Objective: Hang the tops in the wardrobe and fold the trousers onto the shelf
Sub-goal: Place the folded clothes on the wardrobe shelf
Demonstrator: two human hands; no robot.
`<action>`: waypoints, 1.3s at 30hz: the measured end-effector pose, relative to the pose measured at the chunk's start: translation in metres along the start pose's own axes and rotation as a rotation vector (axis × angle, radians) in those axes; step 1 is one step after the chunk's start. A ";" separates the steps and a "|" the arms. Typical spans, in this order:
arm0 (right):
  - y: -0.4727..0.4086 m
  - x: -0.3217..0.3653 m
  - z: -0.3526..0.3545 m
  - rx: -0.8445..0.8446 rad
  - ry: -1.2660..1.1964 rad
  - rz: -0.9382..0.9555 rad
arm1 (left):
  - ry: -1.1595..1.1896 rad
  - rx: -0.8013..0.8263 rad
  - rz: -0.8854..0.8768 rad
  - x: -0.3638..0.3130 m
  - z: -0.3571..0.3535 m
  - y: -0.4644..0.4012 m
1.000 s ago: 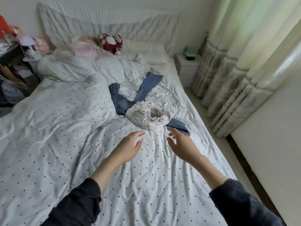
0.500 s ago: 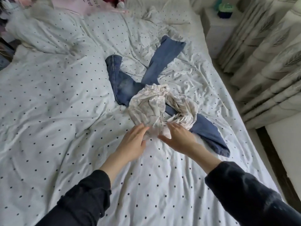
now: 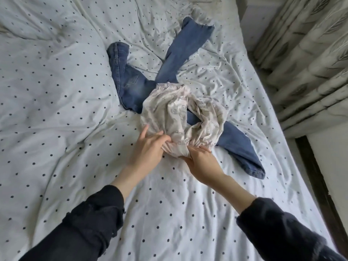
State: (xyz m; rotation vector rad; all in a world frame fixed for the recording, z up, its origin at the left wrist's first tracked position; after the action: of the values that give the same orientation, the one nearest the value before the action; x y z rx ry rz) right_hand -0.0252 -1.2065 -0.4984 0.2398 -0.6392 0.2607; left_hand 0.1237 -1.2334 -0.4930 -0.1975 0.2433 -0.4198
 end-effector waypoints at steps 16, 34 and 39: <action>0.204 0.036 -0.009 0.731 -0.017 -0.375 | 0.072 0.755 -0.086 -0.129 0.042 0.176; 0.052 0.019 0.020 -0.064 -0.234 -0.316 | 0.273 0.396 0.384 -0.003 0.026 0.060; 0.007 0.014 0.034 -0.214 -0.145 -0.169 | 0.256 0.589 0.394 0.014 0.003 0.024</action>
State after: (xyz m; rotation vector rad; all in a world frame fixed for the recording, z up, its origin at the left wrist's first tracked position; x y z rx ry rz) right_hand -0.0353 -1.2079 -0.4627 0.1060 -0.7803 0.0113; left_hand 0.1455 -1.2174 -0.4986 0.4802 0.3899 -0.1101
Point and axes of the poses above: each hand's wrist, its own y-axis away from the middle knuckle, its own z-axis out of the back of the hand, x = y × z, the point moved 5 cm from there along -y, towards the middle knuckle, and after that the axes turned 10 degrees about -y, right-handed, at the moved point
